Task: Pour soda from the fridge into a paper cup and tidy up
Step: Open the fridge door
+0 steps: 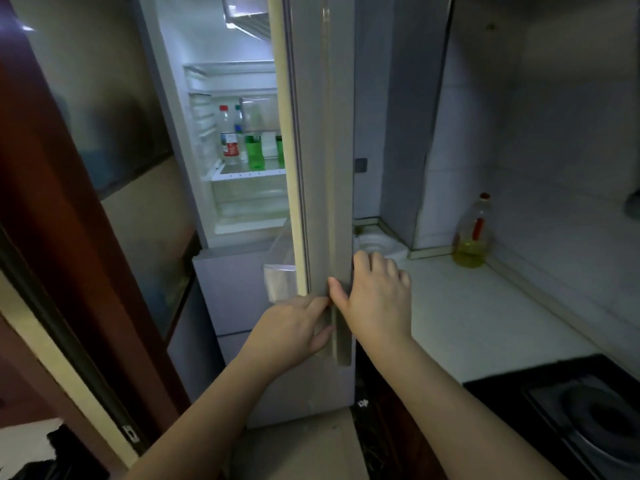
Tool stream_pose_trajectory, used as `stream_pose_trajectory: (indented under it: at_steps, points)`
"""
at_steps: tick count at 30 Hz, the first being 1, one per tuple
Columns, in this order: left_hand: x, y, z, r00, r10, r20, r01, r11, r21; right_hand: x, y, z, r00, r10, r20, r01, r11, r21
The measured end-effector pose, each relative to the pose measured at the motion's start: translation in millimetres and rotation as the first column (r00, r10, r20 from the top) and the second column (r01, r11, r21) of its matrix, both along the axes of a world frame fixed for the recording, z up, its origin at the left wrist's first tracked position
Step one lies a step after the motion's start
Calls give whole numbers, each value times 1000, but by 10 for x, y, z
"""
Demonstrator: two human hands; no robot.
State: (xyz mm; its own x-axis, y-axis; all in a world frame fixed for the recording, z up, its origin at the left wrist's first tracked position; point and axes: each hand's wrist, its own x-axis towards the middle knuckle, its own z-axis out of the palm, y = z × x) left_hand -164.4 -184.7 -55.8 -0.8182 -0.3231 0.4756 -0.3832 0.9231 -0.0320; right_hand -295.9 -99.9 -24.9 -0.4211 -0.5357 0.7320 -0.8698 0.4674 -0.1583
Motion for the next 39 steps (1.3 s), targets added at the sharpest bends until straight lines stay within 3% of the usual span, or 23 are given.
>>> stream_pose_trajectory:
  at_steps: [16, 30, 39]
  points:
    - [-916, 526, 228, 977, -181, 109, 188, 981, -50, -1012, 727, -63, 964, -258, 63, 253, 965, 69]
    - [-1597, 712, 312, 921, -301, 246, 315, 949, -16, -1675, 1041, 48, 925, -332, 186, 292, 933, 212]
    - [-1693, 670, 322, 918, -242, 316, 276, 959, -67, -1916, 1148, 123, 897, -375, 235, 293, 901, 318]
